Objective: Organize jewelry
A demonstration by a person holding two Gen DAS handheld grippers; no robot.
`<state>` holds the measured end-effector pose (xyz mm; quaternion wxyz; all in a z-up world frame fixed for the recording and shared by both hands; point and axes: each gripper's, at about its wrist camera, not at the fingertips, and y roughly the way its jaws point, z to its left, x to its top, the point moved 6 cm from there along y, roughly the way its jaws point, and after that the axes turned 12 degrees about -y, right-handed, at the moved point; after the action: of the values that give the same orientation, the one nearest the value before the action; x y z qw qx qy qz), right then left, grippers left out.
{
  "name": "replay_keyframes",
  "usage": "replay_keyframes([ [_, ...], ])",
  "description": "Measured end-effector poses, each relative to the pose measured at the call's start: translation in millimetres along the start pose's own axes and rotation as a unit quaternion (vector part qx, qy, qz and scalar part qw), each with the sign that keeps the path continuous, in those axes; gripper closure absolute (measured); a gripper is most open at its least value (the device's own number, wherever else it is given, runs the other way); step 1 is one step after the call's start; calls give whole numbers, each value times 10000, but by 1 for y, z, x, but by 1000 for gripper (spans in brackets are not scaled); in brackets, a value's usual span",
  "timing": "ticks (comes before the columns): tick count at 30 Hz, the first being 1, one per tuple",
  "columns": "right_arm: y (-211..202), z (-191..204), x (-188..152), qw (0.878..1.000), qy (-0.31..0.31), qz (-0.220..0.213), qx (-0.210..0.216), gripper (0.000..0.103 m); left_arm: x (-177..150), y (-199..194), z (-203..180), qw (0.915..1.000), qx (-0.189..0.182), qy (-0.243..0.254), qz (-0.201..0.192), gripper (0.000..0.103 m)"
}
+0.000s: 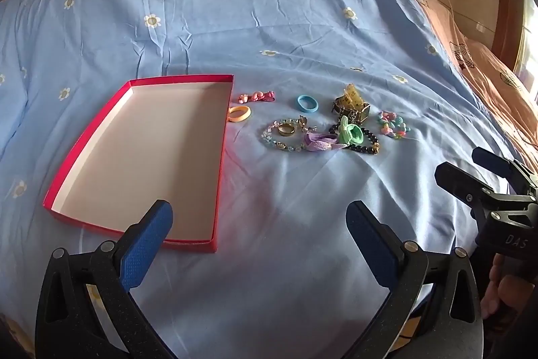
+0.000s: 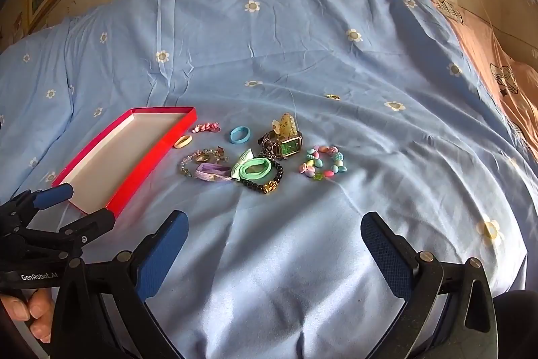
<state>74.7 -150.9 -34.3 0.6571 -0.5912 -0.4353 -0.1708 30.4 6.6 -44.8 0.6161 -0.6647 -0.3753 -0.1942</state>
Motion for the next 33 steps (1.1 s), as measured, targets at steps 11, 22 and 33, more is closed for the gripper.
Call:
replay_keyframes([
  [11, 2, 0, -1, 10000, 54, 65, 50, 0, 0, 2, -1, 10000, 22, -7, 9, 0],
  [22, 3, 2, 0, 9999, 33, 74, 114, 0, 2, 2, -3, 10000, 34, 0, 0, 0],
  [33, 2, 5, 0, 9999, 32, 54, 136, 0, 1, 2, -4, 10000, 25, -8, -11, 0],
])
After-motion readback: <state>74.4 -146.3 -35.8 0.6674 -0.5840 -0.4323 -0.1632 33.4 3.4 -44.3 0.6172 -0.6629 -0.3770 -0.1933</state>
